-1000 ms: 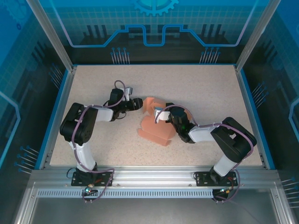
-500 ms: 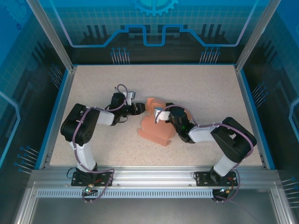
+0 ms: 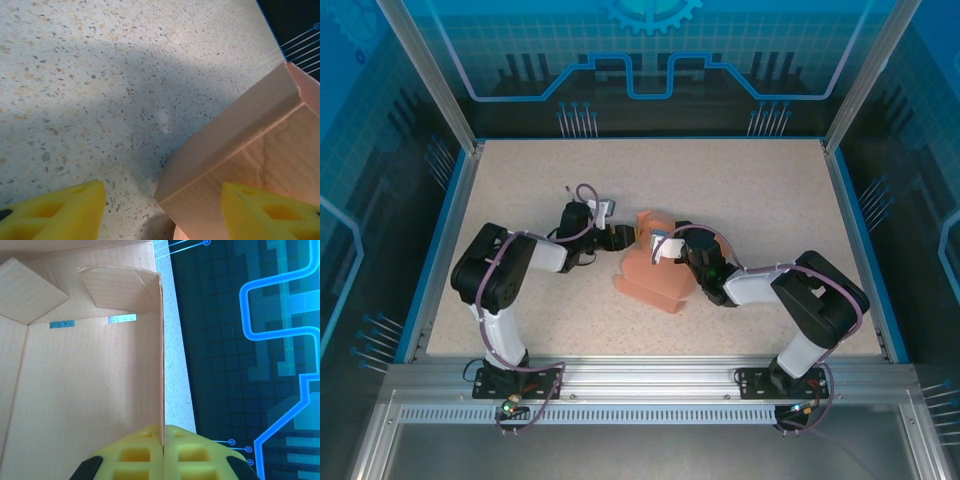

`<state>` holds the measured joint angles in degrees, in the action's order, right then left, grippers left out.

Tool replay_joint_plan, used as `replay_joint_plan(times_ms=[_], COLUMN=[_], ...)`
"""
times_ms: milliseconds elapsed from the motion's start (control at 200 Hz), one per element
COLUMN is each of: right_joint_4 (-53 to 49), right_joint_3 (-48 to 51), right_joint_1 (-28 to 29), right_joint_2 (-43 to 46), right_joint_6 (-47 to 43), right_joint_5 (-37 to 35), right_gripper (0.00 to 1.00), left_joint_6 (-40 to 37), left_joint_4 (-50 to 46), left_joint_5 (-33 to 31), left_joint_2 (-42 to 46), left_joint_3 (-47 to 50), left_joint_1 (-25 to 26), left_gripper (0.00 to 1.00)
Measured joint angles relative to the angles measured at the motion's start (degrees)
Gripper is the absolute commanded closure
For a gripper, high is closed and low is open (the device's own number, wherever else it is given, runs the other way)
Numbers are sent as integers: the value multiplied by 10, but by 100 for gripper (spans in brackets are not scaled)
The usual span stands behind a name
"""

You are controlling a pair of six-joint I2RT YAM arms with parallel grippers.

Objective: Fold the paper box

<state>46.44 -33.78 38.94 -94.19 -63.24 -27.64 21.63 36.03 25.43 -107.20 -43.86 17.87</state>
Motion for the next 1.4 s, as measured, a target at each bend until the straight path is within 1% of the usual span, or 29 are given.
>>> replay_joint_plan(times_ms=[565,981,1401], right_joint_4=[-6,-15,-19], right_joint_3=[0,0,-1], right_joint_1=[-4,-4,-4], right_joint_2=[1,5,6], right_joint_6=[2,7,9], right_joint_5=[2,3,6], right_gripper=[99,99,99], left_joint_6=[-70,-94,-117], left_joint_4=[5,34,44], left_joint_5=[30,66,96], left_joint_2=[0,0,-16], left_joint_3=[1,1,-17], left_joint_1=[13,14,16], left_gripper=[36,35,51])
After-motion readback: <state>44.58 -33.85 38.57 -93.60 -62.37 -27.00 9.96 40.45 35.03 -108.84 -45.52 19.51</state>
